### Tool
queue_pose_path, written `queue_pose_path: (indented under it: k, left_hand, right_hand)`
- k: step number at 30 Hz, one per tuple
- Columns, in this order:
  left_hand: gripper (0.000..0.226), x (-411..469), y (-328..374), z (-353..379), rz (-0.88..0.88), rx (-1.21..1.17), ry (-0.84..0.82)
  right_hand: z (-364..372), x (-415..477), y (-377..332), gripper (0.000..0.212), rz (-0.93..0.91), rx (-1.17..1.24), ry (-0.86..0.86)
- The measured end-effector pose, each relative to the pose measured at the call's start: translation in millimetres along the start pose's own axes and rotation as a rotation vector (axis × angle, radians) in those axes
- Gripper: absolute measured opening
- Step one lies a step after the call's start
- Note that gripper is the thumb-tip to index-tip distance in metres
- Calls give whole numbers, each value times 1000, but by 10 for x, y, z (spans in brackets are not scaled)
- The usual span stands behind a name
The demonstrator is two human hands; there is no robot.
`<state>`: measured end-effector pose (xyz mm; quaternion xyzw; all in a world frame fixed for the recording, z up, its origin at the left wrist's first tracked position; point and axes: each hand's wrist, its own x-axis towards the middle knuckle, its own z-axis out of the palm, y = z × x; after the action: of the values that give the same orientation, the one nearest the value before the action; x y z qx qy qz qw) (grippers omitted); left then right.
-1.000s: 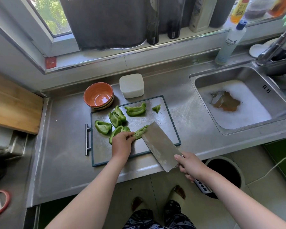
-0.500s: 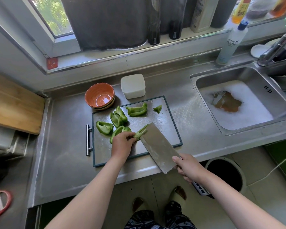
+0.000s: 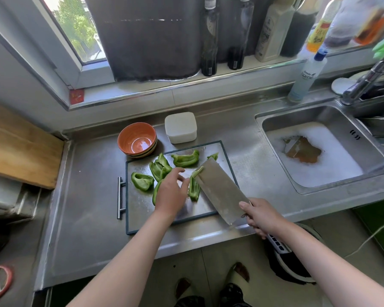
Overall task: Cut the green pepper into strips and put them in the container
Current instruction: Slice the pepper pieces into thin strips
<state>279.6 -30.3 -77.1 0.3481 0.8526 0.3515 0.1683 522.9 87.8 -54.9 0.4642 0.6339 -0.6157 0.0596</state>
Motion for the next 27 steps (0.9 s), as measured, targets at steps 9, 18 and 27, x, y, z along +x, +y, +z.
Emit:
queue_pose_path:
  k: [9,18,27]
  left_hand:
    - [22,400,175,-28,-134,-169,-33]
    - [12,356,-85,-152,-8,235,-12]
    - [31,316,-160,-60,332,804,-240]
  right_hand:
    - [-80,32,-216,29,-50,-38,-11]
    - [-119,104,-185,29,-12,-27,72]
    - [-121,214,-250,29,-36,-25,148]
